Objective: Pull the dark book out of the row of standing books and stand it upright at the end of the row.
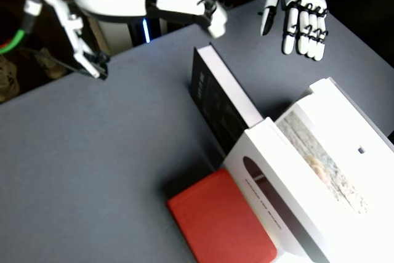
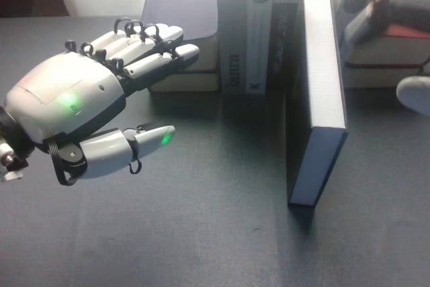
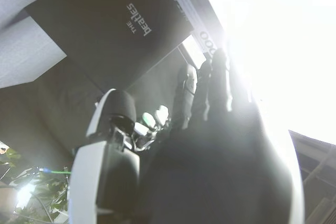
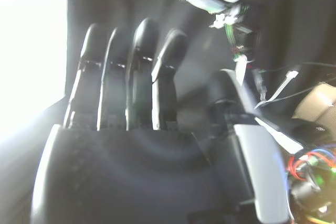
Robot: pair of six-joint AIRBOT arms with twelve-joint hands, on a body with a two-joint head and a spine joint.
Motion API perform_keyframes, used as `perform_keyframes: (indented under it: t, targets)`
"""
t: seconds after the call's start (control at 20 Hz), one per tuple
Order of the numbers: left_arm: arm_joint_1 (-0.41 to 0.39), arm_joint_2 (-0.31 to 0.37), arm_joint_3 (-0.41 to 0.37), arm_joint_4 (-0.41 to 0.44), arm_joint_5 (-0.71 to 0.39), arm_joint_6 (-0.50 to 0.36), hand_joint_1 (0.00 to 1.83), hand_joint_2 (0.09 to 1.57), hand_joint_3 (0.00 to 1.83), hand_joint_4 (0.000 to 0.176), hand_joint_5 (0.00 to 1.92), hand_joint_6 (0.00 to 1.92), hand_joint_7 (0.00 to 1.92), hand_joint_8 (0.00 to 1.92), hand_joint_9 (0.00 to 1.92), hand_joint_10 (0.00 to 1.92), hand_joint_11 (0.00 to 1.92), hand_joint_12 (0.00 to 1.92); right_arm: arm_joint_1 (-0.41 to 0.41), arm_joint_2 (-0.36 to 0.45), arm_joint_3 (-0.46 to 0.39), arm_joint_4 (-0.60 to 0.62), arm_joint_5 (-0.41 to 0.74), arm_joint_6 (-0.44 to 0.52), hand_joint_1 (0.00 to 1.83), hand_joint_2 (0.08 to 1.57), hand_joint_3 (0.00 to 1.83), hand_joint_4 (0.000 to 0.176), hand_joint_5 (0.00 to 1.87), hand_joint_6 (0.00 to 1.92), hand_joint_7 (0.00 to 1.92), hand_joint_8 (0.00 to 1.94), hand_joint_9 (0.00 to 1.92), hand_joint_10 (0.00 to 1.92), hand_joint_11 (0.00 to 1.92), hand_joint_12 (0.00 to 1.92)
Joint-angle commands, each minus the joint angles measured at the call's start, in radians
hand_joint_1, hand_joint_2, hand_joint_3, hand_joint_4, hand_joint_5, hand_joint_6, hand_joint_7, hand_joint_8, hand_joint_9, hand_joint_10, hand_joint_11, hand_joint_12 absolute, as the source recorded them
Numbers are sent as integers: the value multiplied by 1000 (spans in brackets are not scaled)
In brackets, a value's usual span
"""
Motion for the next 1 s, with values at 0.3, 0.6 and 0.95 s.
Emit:
perform_keyframes:
  t: [0.3,0.6,0.95]
  targets:
    - [-2,14,-19,-26,-179,18,221,1386,2,0,2,0,0,0,0,0,0,0,-70,-5,27,246,207,-100,0,1397,0,0,0,2,0,0,0,0,0,0]
    - [1,24,-26,-50,-227,36,0,1317,0,0,0,0,0,0,0,0,0,0,-167,1,23,377,354,-133,6,1343,0,47,0,0,0,0,0,0,0,0]
    - [24,51,-45,-102,-335,56,107,1280,0,91,0,0,0,0,0,0,0,0,-213,2,15,436,457,-139,118,1278,0,54,0,0,0,0,0,0,0,0]
